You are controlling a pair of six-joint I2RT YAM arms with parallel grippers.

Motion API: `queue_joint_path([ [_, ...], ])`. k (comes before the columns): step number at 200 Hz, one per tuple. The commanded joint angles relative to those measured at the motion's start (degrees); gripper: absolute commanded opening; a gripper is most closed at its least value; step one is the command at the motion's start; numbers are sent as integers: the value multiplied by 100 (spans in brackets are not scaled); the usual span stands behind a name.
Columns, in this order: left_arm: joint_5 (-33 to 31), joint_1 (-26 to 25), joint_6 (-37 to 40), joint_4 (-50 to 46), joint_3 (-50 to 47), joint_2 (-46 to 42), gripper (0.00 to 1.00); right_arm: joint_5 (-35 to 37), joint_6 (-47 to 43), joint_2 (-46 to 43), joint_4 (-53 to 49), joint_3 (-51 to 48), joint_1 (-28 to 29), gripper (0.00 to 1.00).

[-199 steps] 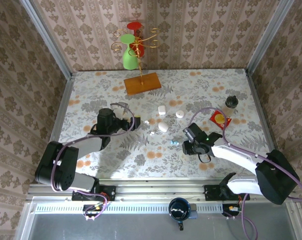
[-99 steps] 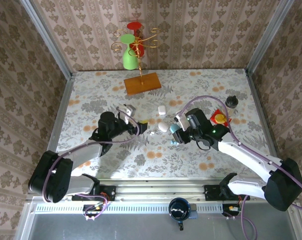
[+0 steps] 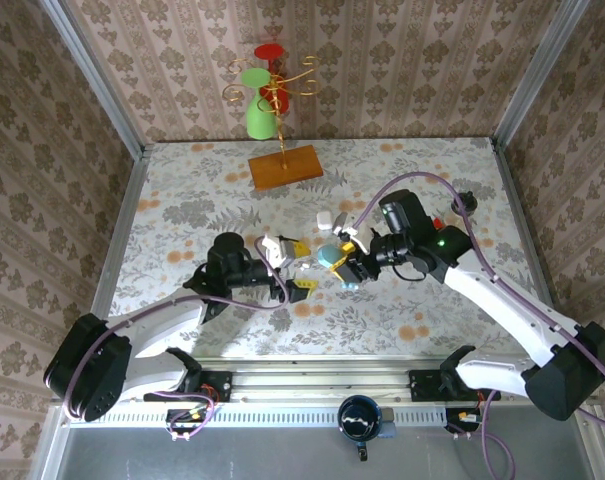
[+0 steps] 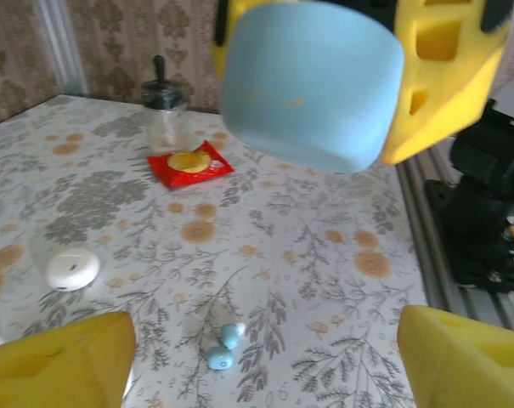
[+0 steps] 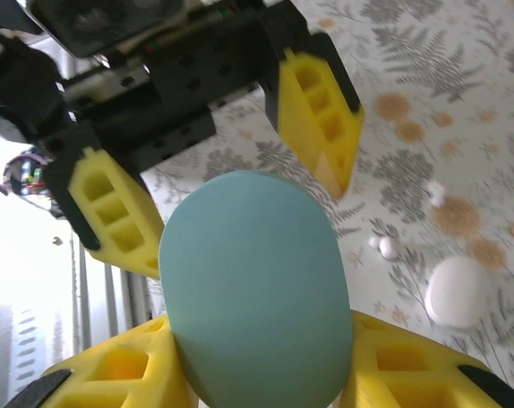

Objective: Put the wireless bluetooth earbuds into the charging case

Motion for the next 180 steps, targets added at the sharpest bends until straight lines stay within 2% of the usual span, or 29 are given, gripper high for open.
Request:
queue_joint_path([
  [1, 627, -50, 211, 31, 159, -20, 76, -767, -344, 239, -396, 270, -4, 22],
  [75, 1380, -123, -261, 144, 343, 298, 62, -1114, -934, 969, -1403, 822, 36, 21],
  [138, 1581, -131, -615, 304, 444, 476, 56, -962, -1187, 1042, -1622, 866, 106, 20],
  [180, 1603, -129, -742, 306, 494, 594, 56, -972, -1249, 1205, -1649, 887, 163, 20],
])
